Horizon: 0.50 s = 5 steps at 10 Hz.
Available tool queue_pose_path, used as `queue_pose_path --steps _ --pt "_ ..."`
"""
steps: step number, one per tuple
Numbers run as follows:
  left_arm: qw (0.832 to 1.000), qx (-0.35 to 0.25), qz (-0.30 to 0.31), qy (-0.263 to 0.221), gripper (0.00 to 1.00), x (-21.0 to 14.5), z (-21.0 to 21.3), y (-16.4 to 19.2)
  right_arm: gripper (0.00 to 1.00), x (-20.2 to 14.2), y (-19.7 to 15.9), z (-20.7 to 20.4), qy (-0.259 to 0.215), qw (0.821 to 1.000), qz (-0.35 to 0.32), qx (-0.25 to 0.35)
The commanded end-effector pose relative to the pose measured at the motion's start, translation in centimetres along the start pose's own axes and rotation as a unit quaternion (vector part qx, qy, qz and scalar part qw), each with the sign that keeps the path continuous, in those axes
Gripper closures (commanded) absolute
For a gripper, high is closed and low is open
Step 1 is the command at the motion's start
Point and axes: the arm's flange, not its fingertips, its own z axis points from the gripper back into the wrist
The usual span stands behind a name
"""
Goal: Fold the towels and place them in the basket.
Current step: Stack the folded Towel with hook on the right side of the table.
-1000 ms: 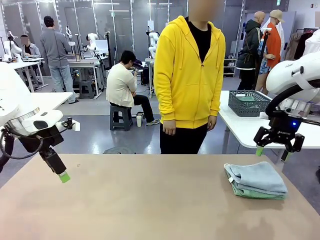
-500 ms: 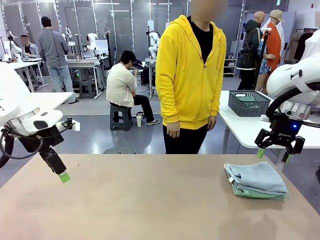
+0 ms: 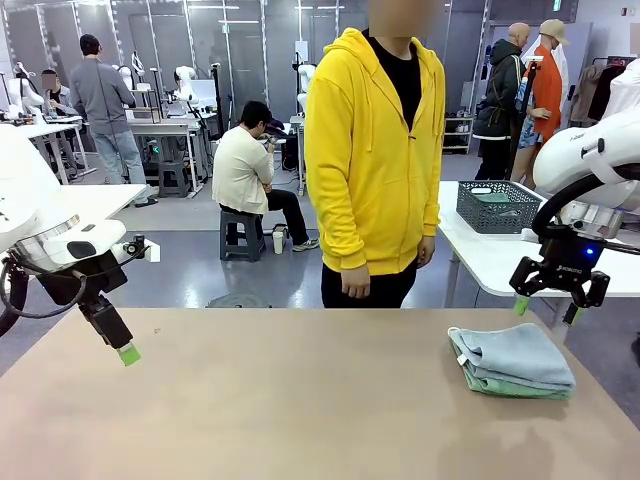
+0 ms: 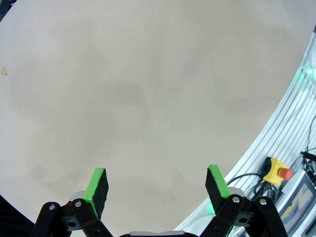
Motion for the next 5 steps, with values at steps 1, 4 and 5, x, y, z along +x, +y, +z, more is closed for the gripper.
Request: queue_pose_path --steps 1,4,5 --pt "1.000 0.005 -0.003 0.005 0.00 0.04 0.07 0.18 0.00 0.20 -0.11 0.16 0.000 1.000 0.008 0.009" --pt "1.000 0.005 -0.003 0.005 0.00 0.04 0.07 0.18 0.00 0.20 -0.11 0.16 0.000 1.000 0.008 0.009" --pt "1.000 0.005 -0.003 0.005 0.00 0.04 0.07 0.18 0.00 0.20 -0.11 0.16 0.000 1.000 0.008 0.009"
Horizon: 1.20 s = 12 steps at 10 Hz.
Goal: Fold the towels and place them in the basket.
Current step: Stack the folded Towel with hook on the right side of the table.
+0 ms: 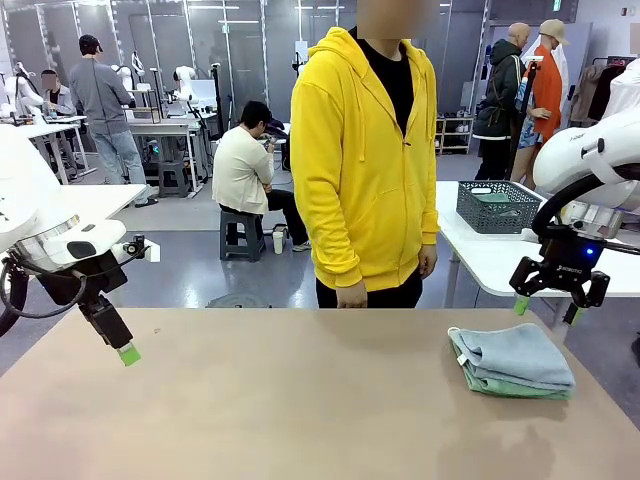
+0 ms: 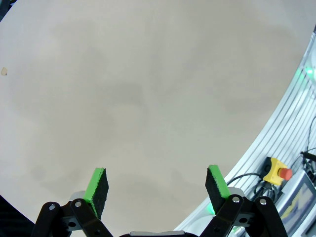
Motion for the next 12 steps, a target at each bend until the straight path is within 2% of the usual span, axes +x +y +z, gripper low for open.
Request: queue_pose_path --steps 1,9,10,12 --pt "1.000 0.005 -0.003 0.005 0.00 0.0 0.1 0.2 0.00 0.2 -0.1 0.2 0.000 1.000 0.008 0.009" --pt "1.000 0.000 0.000 0.000 0.00 0.0 0.0 0.0 0.00 0.0 0.0 0.0 0.000 1.000 0.000 0.000" --pt "1.000 0.004 -0.014 -0.010 0.00 0.7 2.8 0.3 0.00 -2.8 0.6 3.3 -0.052 0.997 0.052 0.000" --pt "0.999 0.004 -0.022 -0.044 0.00 -0.6 8.6 0.7 0.00 -7.6 0.7 7.3 -0.100 0.986 0.132 -0.022"
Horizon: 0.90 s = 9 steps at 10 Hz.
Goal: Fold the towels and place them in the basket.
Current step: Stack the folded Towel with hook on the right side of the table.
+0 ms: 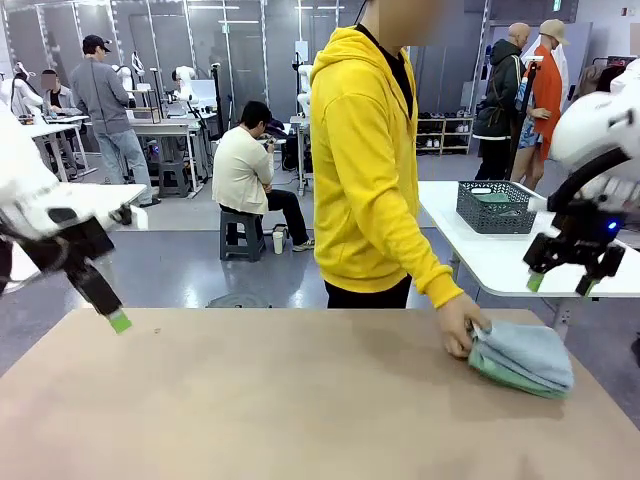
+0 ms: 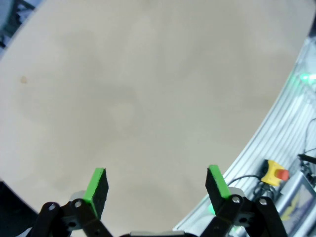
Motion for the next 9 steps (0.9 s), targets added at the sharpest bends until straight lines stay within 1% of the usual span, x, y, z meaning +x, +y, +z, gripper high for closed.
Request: queue_pose_path --steps 1,2,3,4,5,6,7,8,9 --pt "0.999 -0.010 -0.020 -0.027 0.00 -1.8 5.2 0.1 0.00 -5.3 0.4 2.7 -0.053 0.994 0.095 0.012" --pt "0.999 -0.009 -0.029 -0.035 0.00 -2.9 7.3 0.1 0.00 -7.2 0.6 4.3 -0.066 0.986 0.151 0.024" --pt "0.998 -0.021 -0.031 -0.055 0.00 -4.6 9.6 0.4 0.00 -9.4 0.8 6.2 -0.084 0.977 0.195 0.026" --pt "0.998 -0.013 -0.018 -0.066 0.00 -6.5 11.3 1.0 0.00 -11.6 0.9 7.8 -0.100 0.967 0.231 0.034" --pt "0.996 -0.006 -0.001 -0.086 0.00 -8.8 12.6 1.7 0.00 -14.0 1.1 8.9 -0.114 0.956 0.269 0.028" --pt "0.994 -0.003 0.016 -0.106 0.00 -11.4 13.6 2.6 0.00 -16.4 1.0 9.6 -0.126 0.938 0.321 0.038" --pt "0.993 -0.012 0.010 -0.115 0.00 -14.1 14.4 3.6 0.00 -18.4 0.1 9.9 -0.132 0.918 0.369 0.059" --pt "0.992 -0.011 -0.001 -0.128 0.00 -15.8 14.7 4.1 0.00 -19.2 -0.9 9.5 -0.137 0.908 0.391 0.067" --pt "0.991 -0.017 0.009 -0.136 0.00 -16.8 14.6 4.8 0.00 -20.0 -1.3 9.1 -0.152 0.896 0.410 0.078"
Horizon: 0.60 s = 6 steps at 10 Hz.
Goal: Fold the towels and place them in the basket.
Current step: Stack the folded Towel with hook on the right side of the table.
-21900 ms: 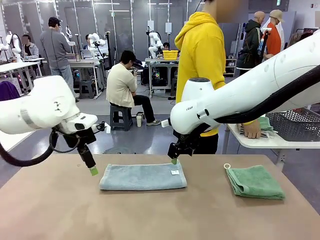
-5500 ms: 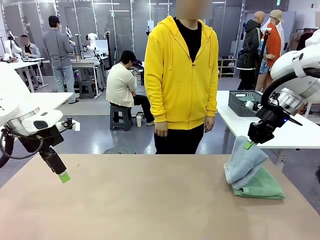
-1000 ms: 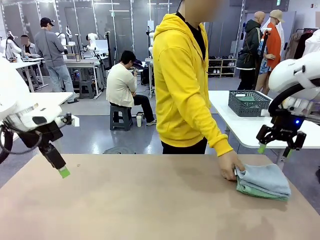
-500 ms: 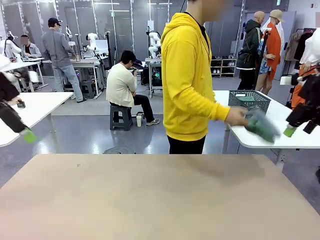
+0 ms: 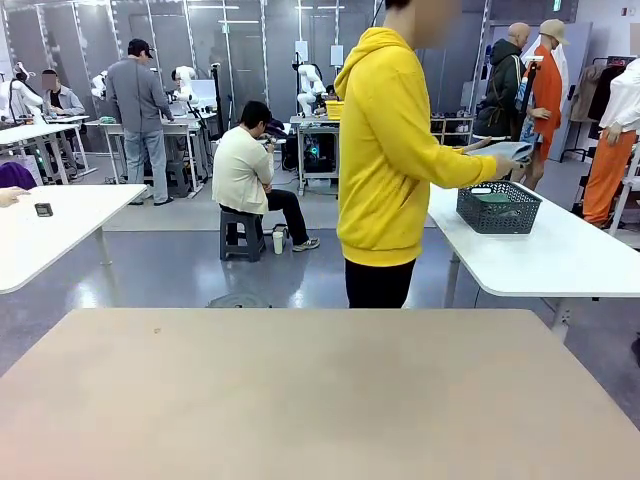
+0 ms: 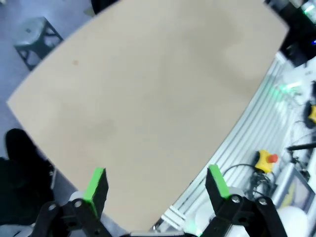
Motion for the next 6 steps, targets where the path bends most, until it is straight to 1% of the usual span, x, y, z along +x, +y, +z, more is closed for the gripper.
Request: queue_pose_path --steps 1,2,3,4,6 --pt "1.000 -0.013 0.004 -0.002 0.00 -0.99 -0.90 0.57 0.00 -1.44 0.21 -0.66 -0.046 0.998 0.044 0.026" --pt "1.000 -0.012 0.010 -0.008 0.00 -1.17 -1.12 0.70 0.00 -1.58 0.50 -0.70 -0.051 0.998 0.039 0.020" --pt "1.000 -0.019 0.007 -0.019 0.00 -0.90 -1.32 0.70 0.00 -1.42 -0.05 -0.98 -0.053 0.998 0.012 0.020" --pt "1.000 -0.007 0.012 -0.003 0.00 -1.64 -0.46 0.88 0.00 -1.64 0.32 -0.26 -0.029 0.999 0.032 0.014" --pt "1.000 -0.007 0.012 -0.003 0.00 -1.64 -0.46 0.88 0.00 -1.64 0.32 -0.26 -0.029 0.999 0.032 0.014"
